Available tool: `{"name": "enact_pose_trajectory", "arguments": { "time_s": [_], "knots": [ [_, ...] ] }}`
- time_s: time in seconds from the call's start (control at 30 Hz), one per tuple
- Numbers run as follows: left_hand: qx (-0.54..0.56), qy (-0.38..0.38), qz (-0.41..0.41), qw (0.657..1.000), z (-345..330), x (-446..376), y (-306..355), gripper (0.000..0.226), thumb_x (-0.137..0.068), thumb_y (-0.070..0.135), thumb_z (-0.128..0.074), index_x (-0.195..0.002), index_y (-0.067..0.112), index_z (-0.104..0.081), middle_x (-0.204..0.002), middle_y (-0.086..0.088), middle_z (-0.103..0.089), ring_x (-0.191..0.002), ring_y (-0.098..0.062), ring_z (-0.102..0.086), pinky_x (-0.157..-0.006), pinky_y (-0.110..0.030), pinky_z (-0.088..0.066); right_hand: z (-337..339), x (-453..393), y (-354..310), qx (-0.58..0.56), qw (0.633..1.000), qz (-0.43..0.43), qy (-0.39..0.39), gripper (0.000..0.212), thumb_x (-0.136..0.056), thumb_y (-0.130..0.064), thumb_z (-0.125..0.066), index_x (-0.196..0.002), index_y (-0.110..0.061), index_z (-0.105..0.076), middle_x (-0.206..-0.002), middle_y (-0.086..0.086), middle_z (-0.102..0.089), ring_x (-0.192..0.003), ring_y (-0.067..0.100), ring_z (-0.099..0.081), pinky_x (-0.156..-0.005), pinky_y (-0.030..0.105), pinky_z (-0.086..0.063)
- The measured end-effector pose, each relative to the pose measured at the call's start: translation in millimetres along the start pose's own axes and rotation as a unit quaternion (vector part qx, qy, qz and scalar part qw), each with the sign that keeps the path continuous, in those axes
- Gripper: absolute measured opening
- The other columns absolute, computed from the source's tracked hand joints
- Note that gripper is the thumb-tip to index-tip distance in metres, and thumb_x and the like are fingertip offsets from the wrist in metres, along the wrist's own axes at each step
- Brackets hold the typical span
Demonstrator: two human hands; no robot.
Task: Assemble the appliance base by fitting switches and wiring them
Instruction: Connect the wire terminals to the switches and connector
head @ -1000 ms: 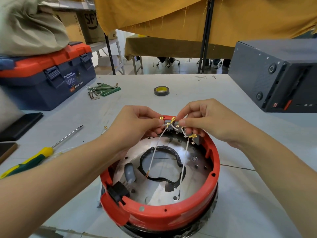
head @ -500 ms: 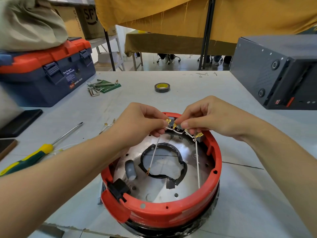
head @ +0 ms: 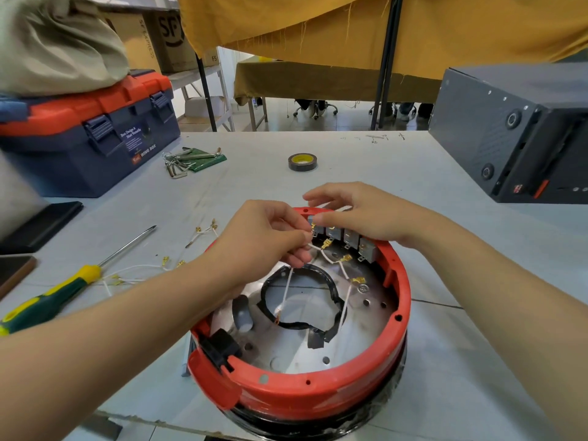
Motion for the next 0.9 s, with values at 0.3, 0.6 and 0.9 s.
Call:
{"name": "enact_pose_trajectory", "arguments": {
  "time_s": [0.3, 0.6, 0.9],
  "knots": [
    [-0.054, -0.023, 0.014, 0.998, -5.0, -5.3, 4.4, 0.004, -0.085, -0.005, -0.062, -0.088, -0.003, -0.062, -0.066, -0.017, -0.067, -0.058, -0.023, -0.070, -0.051, -0.024, -0.055, -16.4, -2.0, 1.9, -0.077, 0.996, -0.027, 0.043, 0.032, -0.086, -0.014, -0.066, -0.118, -0.020, -0.064, -0.112, 0.000, -0.068, -0.104, 0.015, -0.063, -0.100, 0.037, -0.046],
    [-0.224, 0.003, -0.026, 0.974, 5.4, 1.0, 2.2, 0.015, -0.080, 0.010, -0.070, -0.074, 0.022, -0.066, -0.062, 0.006, -0.066, -0.056, -0.003, -0.059, -0.059, -0.015, -0.046, -24.5, 2.8, 2.5, -0.086, 0.991, -0.045, 0.094, 0.021, -0.086, -0.022, -0.066, -0.107, -0.025, -0.065, -0.103, 0.001, -0.068, -0.097, 0.018, -0.063, -0.093, 0.039, -0.049],
    [-0.144, 0.011, 0.034, 0.989, -1.3, 6.4, -14.9, 0.013, -0.079, 0.015, -0.074, -0.088, 0.012, -0.064, -0.073, -0.003, -0.071, -0.062, -0.005, -0.064, -0.062, -0.018, -0.049, -19.5, 15.6, 8.4, -0.084, 0.986, -0.049, 0.133, 0.014, -0.093, -0.020, -0.057, -0.106, -0.024, -0.063, -0.095, -0.004, -0.065, -0.090, 0.012, -0.060, -0.080, 0.023, -0.046]
  ]
}}
Point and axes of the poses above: each hand's wrist, its own x-axis away from the middle knuckle, its own z-axis out of the back of the hand, y = z × x, the point moved 5 cm from there along -x, towards the middle knuckle
